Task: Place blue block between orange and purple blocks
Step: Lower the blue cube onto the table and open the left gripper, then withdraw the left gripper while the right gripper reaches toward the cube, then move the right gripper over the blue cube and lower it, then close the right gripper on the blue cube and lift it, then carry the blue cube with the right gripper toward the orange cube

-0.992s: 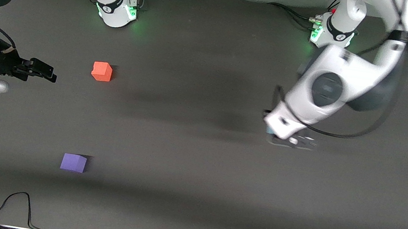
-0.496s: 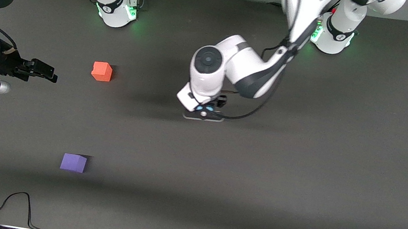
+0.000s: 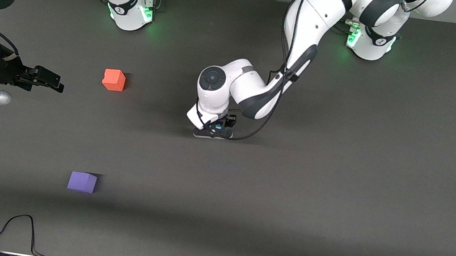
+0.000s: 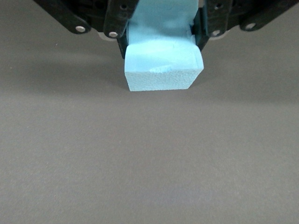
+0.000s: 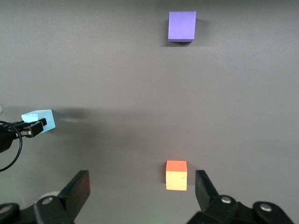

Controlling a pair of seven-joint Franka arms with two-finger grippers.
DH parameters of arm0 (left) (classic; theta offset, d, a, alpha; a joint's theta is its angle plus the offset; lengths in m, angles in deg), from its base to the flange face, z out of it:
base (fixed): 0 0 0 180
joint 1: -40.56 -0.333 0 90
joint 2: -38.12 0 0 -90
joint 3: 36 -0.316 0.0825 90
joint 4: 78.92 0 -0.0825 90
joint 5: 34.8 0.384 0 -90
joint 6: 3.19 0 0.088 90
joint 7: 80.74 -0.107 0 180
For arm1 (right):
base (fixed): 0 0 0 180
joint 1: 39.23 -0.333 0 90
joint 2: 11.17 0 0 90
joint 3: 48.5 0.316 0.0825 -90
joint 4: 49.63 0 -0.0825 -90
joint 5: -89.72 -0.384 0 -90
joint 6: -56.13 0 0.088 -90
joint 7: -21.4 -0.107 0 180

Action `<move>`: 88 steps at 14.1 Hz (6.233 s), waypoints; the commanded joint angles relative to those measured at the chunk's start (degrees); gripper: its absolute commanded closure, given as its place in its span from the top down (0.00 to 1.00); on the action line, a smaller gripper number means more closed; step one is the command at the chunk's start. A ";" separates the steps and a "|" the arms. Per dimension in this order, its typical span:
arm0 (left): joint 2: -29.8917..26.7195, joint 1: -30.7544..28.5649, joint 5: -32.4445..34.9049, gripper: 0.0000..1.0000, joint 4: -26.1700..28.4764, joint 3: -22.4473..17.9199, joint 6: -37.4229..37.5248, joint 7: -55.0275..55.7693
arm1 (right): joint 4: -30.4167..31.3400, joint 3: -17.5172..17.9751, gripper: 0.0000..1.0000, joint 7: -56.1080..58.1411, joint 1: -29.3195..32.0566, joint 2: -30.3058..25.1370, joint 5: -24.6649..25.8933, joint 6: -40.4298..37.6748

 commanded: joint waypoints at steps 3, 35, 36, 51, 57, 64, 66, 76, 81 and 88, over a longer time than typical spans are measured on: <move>-0.60 0.40 2.54 1.00 -1.78 -0.78 3.15 -0.32 | 0.40 -0.27 1.00 -0.35 -0.03 -0.32 -1.02 0.76; -51.94 -46.91 -1.77 1.00 16.76 -1.83 40.43 -57.72 | -2.32 0.43 1.00 -42.98 -40.54 24.19 -1.64 24.40; -51.94 -45.41 -1.77 1.00 16.68 -3.92 40.43 -57.72 | -1.97 0.43 1.00 -42.89 -40.72 24.81 -1.46 25.28; -51.06 -43.55 -1.68 1.00 17.29 -5.88 39.46 -58.60 | 3.30 -0.10 1.00 -31.20 -41.60 32.72 1.79 40.75; -51.06 -43.20 -1.77 1.00 17.73 -5.88 39.46 -58.68 | 3.22 -0.18 0.65 -30.41 -41.16 34.31 1.79 42.60; -50.88 -43.11 -1.77 1.00 17.73 -5.88 39.81 -58.68 | 3.13 -0.62 0.28 -26.73 -39.85 32.39 1.79 41.81; -50.62 -43.29 -1.77 1.00 17.73 -5.97 39.64 -58.68 | 2.34 -1.24 0.28 -25.23 -38.18 28.35 1.44 36.84; -50.18 -43.46 -1.68 1.00 17.38 -5.97 38.58 -58.77 | -12.96 -3.26 0.29 -24.09 -30.80 11.04 -0.14 1.30; -50.09 -43.46 -1.68 1.00 17.38 -5.97 38.41 -58.77 | -2.61 -12.64 0.29 -8.65 -30.26 2.77 -0.23 1.38; -49.92 -43.46 -1.68 1.00 17.29 -5.97 38.23 -58.77 | 11.54 -26.89 0.30 9.39 -30.35 0.83 -0.23 11.10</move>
